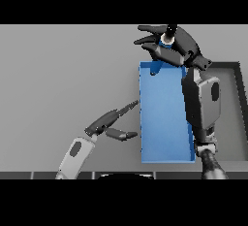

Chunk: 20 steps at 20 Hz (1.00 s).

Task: Pick up the blue pipe and place it into the blue bin.

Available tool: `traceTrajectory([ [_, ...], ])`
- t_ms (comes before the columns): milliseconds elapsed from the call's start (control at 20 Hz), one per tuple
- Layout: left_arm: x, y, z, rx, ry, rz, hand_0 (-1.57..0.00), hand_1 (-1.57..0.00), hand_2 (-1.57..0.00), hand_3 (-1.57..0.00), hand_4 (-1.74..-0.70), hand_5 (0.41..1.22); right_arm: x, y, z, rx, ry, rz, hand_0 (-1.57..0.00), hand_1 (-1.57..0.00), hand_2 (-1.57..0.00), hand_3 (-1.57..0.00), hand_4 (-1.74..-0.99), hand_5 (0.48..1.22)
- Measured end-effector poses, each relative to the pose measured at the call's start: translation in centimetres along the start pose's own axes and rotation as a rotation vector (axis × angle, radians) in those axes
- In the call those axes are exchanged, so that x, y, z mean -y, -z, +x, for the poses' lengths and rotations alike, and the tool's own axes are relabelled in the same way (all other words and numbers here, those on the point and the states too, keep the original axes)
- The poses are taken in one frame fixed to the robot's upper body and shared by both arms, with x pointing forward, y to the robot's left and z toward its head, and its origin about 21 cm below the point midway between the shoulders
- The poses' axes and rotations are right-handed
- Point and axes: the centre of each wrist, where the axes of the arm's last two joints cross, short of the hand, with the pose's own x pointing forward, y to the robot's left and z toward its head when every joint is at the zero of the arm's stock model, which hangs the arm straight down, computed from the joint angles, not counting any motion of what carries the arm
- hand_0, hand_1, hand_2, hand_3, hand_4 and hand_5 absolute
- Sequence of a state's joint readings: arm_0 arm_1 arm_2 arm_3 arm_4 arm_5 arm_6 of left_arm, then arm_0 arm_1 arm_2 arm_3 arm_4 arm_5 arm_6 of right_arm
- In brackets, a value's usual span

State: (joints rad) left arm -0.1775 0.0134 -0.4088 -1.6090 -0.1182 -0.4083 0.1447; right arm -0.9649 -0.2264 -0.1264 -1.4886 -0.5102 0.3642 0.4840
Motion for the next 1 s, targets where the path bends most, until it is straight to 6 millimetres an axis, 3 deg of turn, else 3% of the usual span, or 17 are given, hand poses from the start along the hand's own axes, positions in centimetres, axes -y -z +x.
traceTrajectory([
  [350, 0.1, 0.3, -0.4, 0.015, 0.009, 0.015, 0.00, 0.00, 0.00, 0.00, -0.94, 0.460, 3.4, -3.6, -5.5, -0.270, -0.038, -0.188, -1.57, -1.57, -1.57, -1.57, -1.500, 1.221],
  [700, -0.2, 0.1, -0.7, 0.032, 0.025, 0.026, 0.00, 0.00, 0.00, 0.00, -0.93, 0.466, 3.0, -7.6, -10.8, -0.550, -0.040, -0.342, -1.57, -1.57, -1.57, -1.57, -1.500, 1.221],
  [900, -0.2, 0.4, -0.5, 0.030, 0.039, 0.028, 0.00, 0.00, 0.00, 0.00, -0.92, 0.476, 3.4, -8.9, -14.0, -0.683, 0.003, -0.412, -1.57, -1.57, -1.57, -1.57, -1.497, 1.221],
  [1000, -0.1, 0.5, -0.7, 0.031, 0.041, 0.029, 0.00, 0.00, 0.00, 0.00, -0.92, 0.480, 3.4, -9.7, -15.5, -0.750, 0.025, -0.409, -1.57, -1.57, -1.57, -1.01, -1.585, 1.221],
])
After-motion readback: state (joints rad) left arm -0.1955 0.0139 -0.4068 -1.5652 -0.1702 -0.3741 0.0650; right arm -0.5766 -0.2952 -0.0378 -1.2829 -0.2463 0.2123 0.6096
